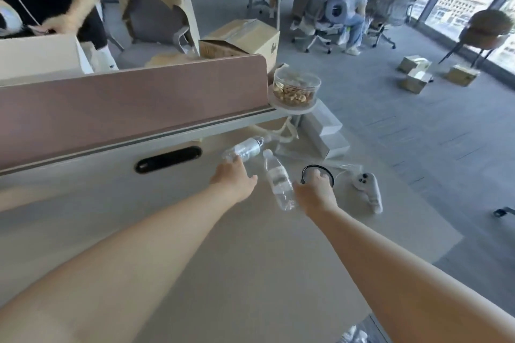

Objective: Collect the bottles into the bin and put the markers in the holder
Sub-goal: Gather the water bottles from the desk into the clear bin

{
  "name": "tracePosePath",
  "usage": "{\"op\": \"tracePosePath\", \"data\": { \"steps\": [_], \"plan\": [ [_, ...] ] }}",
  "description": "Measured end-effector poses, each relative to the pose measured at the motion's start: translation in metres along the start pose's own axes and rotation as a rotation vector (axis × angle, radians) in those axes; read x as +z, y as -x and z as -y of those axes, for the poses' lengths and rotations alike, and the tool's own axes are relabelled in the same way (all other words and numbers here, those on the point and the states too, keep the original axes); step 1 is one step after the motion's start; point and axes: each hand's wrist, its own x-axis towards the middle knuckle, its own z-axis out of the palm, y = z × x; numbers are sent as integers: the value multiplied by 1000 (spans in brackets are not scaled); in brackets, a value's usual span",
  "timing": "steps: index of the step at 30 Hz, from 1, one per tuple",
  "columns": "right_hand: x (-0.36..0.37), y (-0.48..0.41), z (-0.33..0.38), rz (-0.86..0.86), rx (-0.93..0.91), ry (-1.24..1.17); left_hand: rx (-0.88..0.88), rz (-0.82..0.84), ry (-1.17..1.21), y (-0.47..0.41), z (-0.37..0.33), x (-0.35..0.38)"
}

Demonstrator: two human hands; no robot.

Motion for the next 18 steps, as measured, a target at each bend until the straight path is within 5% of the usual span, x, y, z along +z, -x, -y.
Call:
{"op": "tracePosePath", "data": {
  "steps": [5,9,14,18],
  "plan": [
    [26,-72,44,89,-235,-2,-123,-88,172,-60,-2,-8],
    [70,-122,53,184,-128,-8,-249,-151,171,-98,30,-14],
    [128,-147,28,181,-45,393,-284,-187,156,-145,52,-10],
    [122,-163,24,135,-129,240,-227,-154,132,-189,39,8]
  ]
}}
